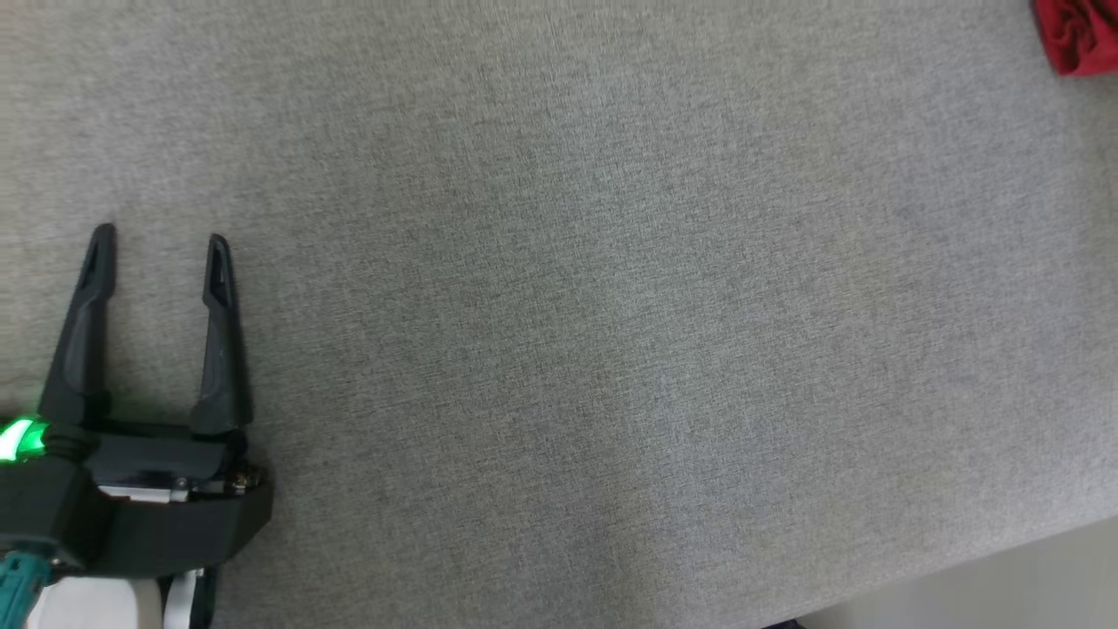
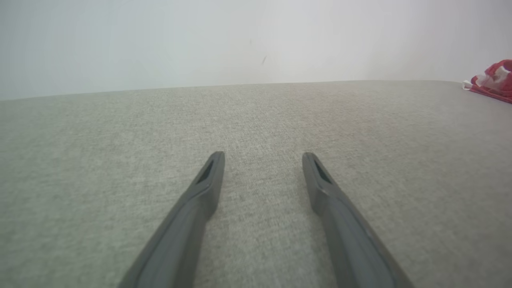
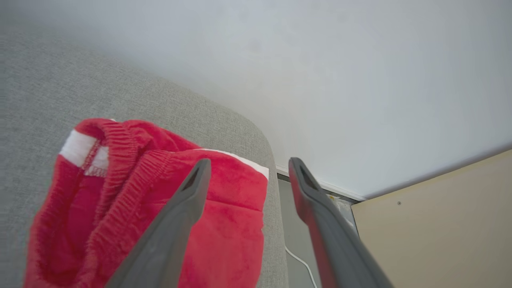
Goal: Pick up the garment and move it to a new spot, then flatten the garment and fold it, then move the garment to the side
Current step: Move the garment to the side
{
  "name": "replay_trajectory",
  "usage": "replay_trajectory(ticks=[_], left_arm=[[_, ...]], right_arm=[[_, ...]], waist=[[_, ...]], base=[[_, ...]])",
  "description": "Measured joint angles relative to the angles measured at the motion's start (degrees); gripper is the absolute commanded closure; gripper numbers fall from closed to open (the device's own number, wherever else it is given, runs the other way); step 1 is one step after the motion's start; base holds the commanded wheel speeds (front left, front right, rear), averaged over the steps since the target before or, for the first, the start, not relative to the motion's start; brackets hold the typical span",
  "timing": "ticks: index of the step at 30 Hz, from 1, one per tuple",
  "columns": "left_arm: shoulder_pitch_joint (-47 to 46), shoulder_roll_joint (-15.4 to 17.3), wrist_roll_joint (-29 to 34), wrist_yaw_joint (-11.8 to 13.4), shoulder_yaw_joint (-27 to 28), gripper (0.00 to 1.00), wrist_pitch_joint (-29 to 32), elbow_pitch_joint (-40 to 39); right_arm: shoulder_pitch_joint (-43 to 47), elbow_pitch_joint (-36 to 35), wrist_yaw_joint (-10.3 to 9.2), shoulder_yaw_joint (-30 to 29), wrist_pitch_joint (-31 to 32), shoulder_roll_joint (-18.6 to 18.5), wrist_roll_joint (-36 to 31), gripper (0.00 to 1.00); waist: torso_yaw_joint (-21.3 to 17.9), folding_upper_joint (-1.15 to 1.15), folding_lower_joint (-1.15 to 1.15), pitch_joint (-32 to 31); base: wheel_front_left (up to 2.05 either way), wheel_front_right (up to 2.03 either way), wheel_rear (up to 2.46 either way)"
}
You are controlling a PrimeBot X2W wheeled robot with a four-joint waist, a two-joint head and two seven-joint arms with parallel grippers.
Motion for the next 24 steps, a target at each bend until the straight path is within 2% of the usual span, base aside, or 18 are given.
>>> replay_trajectory(ticks=[5, 12, 19, 24], left_arm=[[-0.17, -1.01, -0.71, 0.23, -0.08, 0.0, 0.02, 2.16], [3.78, -4.0, -3.13, 0.43, 0.53, 0.0, 0.46, 6.22], [8.66, -4.7, -3.56, 0.52, 2.71, 0.0, 0.6, 7.6], [12.04, -5.67, -3.89, 0.69, 2.86, 0.0, 0.62, 8.34]], right_arm=[[0.59, 0.65, 0.0, -0.65, -2.61, 1.67, -0.51, 0.0], [6.55, -0.38, 0.0, -2.55, -8.59, 6.03, 0.31, 0.0], [15.47, -4.01, 0.0, -5.31, -11.06, 11.15, 0.51, 0.0], [28.58, -9.05, 0.0, -11.23, -11.77, 15.66, 0.14, 0.0]], waist=[[0.62, 0.02, 0.02, -2.34], [2.43, 0.04, 0.03, -9.75], [4.13, 0.02, 0.01, -16.55], [6.46, 0.0, 0.0, -23.22]], base=[[0.0, 0.0, 0.0], [0.0, 0.0, 0.0], [0.0, 0.0, 0.0], [0.0, 0.0, 0.0]])
